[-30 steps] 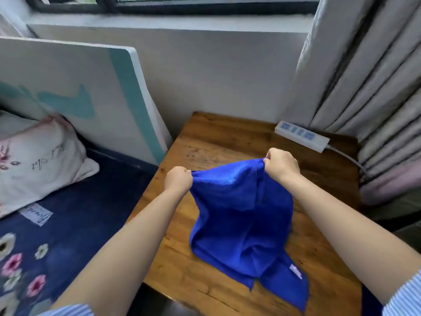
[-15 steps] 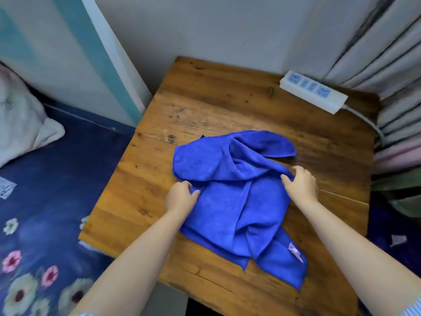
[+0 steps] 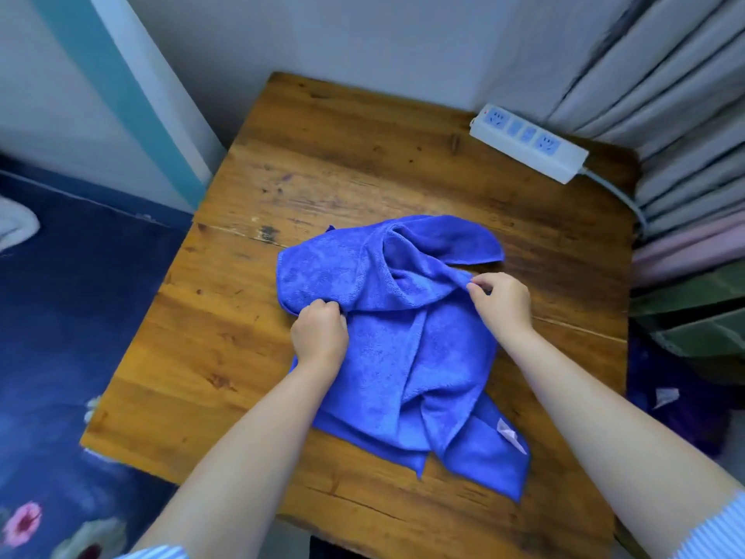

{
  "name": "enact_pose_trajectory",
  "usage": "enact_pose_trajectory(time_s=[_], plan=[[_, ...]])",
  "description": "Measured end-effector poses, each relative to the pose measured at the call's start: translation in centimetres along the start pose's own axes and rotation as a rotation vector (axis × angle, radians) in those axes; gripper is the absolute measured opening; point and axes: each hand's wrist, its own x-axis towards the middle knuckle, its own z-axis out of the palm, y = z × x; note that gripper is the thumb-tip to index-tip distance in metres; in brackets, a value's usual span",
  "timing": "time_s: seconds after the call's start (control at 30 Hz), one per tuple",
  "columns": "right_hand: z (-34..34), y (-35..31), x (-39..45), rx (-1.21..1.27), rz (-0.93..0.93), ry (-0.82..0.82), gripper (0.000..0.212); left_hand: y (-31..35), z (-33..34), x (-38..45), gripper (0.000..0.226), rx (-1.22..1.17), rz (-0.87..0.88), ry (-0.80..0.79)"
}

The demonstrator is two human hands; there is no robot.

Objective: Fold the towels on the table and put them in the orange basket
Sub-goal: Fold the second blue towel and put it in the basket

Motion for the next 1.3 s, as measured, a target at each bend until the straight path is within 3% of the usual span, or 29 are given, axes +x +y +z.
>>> enact_pose_trajectory(time_s=[0.2,0.33,0.47,0.57,0.73,0.87,1.0,1.07,1.17,1.3], plan=[[-1.4,-0.6,-0.7,0.205,0.074,0.043,0.014,-1.6,-2.1,0.1,0.017,-0.259,0.028,-0.082],[-3.5,-2.4,-1.7,0.417,0.196,0.037,0.01,-2.8,-6.1,0.2,0.036,-0.417,-0.028,-0.19],[-6.6,-5.7,-2.0,0.599,0.351,-0.16,0.02,-2.7,-11.5,1.2,0.034,-0.82,-0.232,-0.32],[-10.0,-9.8,-1.3,0.716,0.338,-0.307,0.029,-2.3,-16.6,1.8,0.037,-0.984,-0.22,-0.374],[-15.4,-17.8,0.7,0.84,0.189,-0.083,0.035,-0.1,-24.3,3.1,0.037,-1.258,-0.169,-0.145],[-20.1,-23.5,1.5,1.005,-0.057,0.103,0.035,2.0,-31.0,3.6,0.037,-1.472,-0.072,0.102],[-24.2,-27.3,0.3,1.049,-0.212,0.254,0.035,2.6,-36.0,3.2,0.032,-1.652,0.07,0.2],[-24.7,-27.5,-0.9,1.026,-0.231,0.296,0.035,2.0,-36.5,2.8,0.028,-1.673,0.101,0.213],[-22.7,-25.7,-2.3,0.939,-0.182,0.31,0.031,0.0,-34.9,2.8,0.033,-1.519,0.014,0.223],[-18.0,-21.7,-3.8,0.792,-0.023,0.178,0.031,-3.1,-30.7,3.5,0.035,-0.954,-0.058,0.039]])
